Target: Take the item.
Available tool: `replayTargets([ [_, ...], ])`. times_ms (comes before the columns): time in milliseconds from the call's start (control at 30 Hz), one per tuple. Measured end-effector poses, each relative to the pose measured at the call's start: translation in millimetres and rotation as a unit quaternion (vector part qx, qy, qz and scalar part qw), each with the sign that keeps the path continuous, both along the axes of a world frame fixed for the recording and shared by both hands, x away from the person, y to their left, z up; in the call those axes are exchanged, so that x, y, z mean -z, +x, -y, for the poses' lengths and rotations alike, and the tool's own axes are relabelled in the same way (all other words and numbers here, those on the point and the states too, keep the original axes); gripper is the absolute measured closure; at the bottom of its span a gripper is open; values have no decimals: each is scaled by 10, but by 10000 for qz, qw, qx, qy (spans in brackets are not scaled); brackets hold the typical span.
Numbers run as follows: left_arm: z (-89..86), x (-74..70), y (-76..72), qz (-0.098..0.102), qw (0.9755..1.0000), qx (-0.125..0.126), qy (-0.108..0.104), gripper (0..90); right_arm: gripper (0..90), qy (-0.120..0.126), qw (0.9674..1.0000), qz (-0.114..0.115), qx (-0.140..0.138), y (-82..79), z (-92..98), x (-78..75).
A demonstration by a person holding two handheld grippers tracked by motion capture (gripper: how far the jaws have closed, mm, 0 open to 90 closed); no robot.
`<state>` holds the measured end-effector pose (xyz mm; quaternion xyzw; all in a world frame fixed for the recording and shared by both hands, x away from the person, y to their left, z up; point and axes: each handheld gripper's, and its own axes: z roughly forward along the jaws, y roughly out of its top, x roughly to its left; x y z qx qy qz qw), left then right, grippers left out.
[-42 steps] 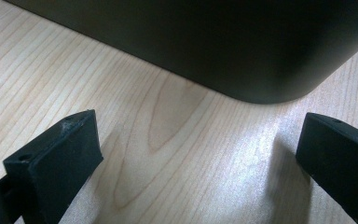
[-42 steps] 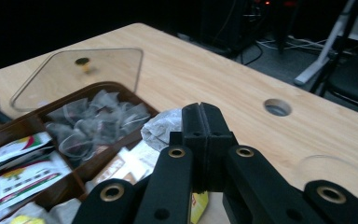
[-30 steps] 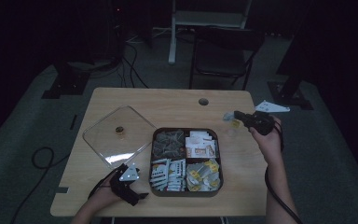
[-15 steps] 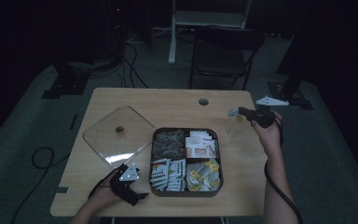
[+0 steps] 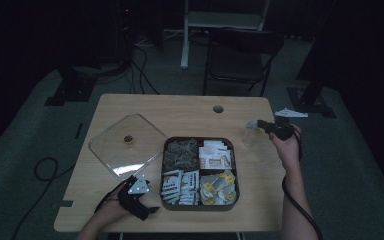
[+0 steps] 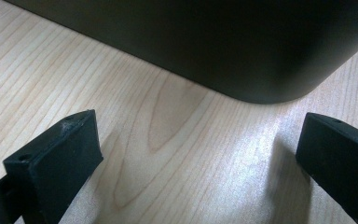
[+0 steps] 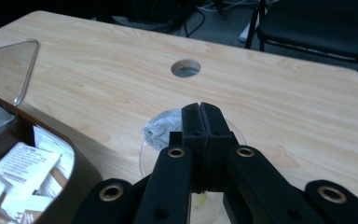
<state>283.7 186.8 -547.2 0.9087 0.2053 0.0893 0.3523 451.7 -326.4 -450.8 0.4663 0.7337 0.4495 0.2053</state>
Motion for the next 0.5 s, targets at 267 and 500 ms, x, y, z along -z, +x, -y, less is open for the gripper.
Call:
replayTargets([
  [267,0,0,0,0,10000,0,0,3,751,91,9999,-35,42,-15,28,44],
  [500,0,0,0,-1,10000,2,1,3,559,215,9997,66,-33,-72,-21,18],
])
